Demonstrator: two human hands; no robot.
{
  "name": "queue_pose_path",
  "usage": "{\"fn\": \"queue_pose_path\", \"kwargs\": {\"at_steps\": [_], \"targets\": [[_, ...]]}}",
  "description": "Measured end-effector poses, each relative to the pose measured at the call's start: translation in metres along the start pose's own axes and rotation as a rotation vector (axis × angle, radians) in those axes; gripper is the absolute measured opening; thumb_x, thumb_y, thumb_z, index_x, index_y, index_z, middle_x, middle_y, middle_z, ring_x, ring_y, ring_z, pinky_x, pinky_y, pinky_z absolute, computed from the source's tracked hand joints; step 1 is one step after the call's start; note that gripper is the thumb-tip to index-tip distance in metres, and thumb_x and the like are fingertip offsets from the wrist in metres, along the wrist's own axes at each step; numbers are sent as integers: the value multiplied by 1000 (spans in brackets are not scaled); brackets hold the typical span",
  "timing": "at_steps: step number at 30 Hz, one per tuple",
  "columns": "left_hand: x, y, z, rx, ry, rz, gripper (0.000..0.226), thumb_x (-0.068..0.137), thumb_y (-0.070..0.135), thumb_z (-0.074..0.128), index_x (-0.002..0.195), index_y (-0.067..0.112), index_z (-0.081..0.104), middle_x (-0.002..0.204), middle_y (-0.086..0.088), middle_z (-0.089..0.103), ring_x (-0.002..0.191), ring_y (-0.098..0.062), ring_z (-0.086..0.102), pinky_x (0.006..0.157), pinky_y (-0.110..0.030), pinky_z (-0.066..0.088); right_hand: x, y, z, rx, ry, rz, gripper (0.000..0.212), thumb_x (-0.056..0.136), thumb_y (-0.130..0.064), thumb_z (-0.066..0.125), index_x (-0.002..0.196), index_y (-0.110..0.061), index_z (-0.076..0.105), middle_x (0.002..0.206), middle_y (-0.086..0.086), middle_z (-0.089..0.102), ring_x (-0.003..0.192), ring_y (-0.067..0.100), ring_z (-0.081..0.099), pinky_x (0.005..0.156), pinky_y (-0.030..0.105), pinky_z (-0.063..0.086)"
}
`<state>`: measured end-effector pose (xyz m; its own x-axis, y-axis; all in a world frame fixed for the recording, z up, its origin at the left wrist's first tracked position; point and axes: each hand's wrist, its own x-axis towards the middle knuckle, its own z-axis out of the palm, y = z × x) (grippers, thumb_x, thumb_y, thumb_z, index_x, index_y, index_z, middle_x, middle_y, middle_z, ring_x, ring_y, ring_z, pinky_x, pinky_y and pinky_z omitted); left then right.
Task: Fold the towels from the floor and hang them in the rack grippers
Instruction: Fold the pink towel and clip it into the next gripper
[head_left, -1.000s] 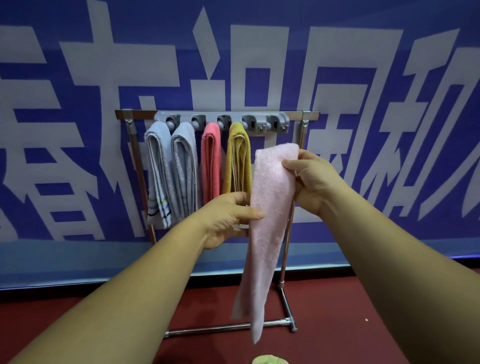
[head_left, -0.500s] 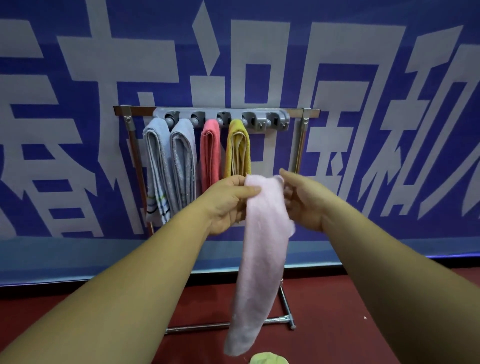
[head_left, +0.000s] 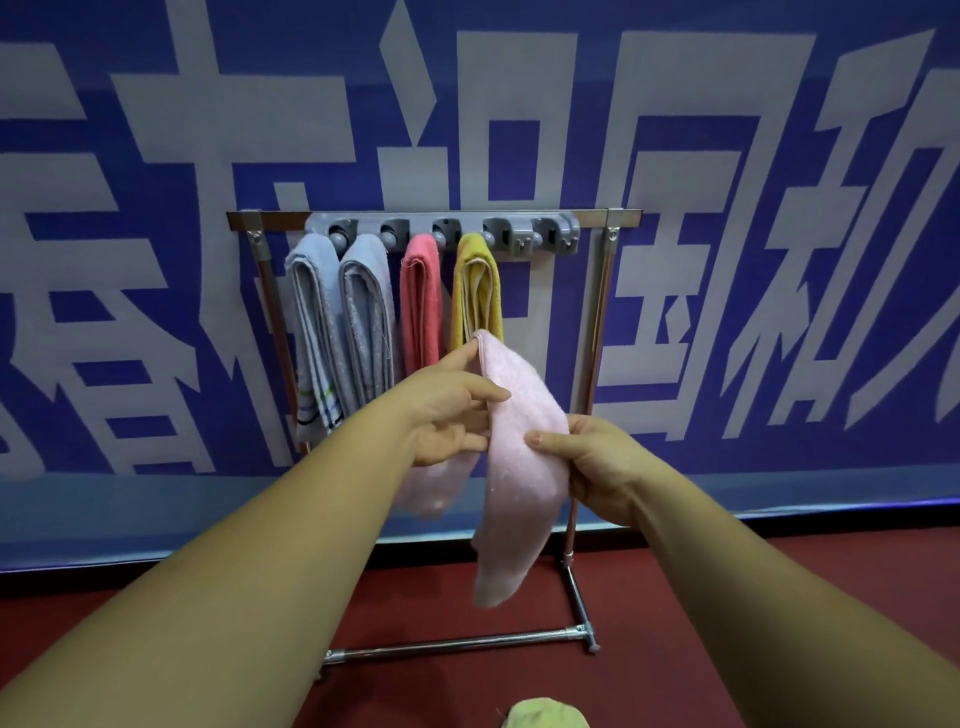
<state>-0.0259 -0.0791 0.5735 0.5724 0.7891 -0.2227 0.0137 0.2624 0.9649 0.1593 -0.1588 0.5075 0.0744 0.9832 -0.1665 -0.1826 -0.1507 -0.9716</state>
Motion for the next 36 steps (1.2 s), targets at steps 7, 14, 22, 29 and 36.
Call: {"fn": "queue_pose_path", "kwargs": {"at_steps": [7, 14, 22, 29, 36], "targets": [[-3, 5, -6, 135, -2, 49, 100, 90, -17, 69, 164, 40, 34, 123, -10, 78, 103, -32, 80, 90, -53, 64, 1, -15, -2, 45, -55, -44, 29, 99, -3, 65, 127, 3, 70, 123, 23, 75, 117, 38, 72, 106, 49, 55], [-1, 13, 6, 82, 97, 152, 85, 88, -15, 74, 157, 28, 50, 115, -10, 80, 101, -27, 80, 87, -45, 67, -3, 0, -5, 47, -90, -2, 37, 95, -10, 71, 130, 1, 70, 129, 22, 72, 110, 32, 71, 101, 44, 58], [-14, 13, -3, 54, 29, 47, 108, 96, -4, 70, 164, 57, 12, 128, -13, 69, 111, -38, 75, 86, -55, 65, -7, -7, 8, 167, -202, -92, 41, 98, 1, 62, 139, -4, 64, 134, 24, 69, 123, 37, 68, 106, 46, 55], [-17, 15, -12, 49, 70, 114, 115, 89, -15, 73, 170, 35, 9, 130, -9, 75, 100, -26, 80, 76, -40, 66, -2, -17, 7, 118, -112, -59, 34, 99, 2, 60, 132, -2, 70, 132, 26, 70, 127, 41, 65, 117, 54, 44], [-10, 14, -7, -90, 145, 184, 95, 91, -17, 68, 167, 23, 29, 143, -15, 64, 98, -26, 80, 76, -39, 67, -4, -17, 10, -6, -68, -54, 27, 98, -8, 68, 123, -4, 75, 122, 20, 75, 104, 29, 73, 91, 41, 58]]}}
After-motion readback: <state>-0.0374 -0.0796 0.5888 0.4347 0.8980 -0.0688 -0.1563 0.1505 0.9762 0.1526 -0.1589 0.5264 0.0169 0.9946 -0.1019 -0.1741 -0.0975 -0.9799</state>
